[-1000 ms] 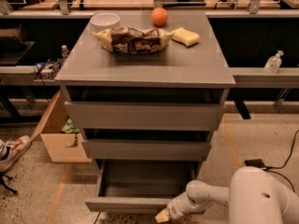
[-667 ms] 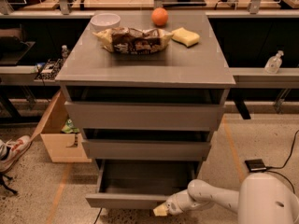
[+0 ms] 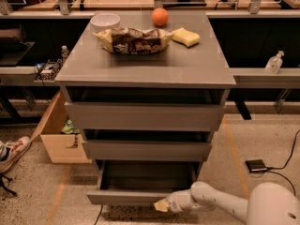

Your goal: Close bottom drawer

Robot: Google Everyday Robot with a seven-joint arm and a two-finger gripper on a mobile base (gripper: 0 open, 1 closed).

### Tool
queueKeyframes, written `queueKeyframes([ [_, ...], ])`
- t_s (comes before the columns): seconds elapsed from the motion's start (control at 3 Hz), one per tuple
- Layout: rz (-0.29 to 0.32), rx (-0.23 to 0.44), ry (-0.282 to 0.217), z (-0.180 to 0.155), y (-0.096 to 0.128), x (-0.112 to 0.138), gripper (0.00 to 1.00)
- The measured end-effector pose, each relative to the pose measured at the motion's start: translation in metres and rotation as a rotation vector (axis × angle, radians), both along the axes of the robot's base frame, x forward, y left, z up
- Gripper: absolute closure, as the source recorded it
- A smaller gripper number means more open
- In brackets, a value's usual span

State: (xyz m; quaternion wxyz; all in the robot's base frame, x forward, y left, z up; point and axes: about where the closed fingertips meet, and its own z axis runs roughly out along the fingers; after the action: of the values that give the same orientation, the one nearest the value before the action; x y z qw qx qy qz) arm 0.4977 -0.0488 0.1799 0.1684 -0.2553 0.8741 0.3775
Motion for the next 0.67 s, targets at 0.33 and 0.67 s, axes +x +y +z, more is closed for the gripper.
queueKeyframes([
  [0.33, -0.042, 0.003, -0.082, 0.002, -0.003, 0.023, 1.0],
  [0.67, -0.097, -0.012, -0.17, -0.003, -0.007, 0.057, 1.0],
])
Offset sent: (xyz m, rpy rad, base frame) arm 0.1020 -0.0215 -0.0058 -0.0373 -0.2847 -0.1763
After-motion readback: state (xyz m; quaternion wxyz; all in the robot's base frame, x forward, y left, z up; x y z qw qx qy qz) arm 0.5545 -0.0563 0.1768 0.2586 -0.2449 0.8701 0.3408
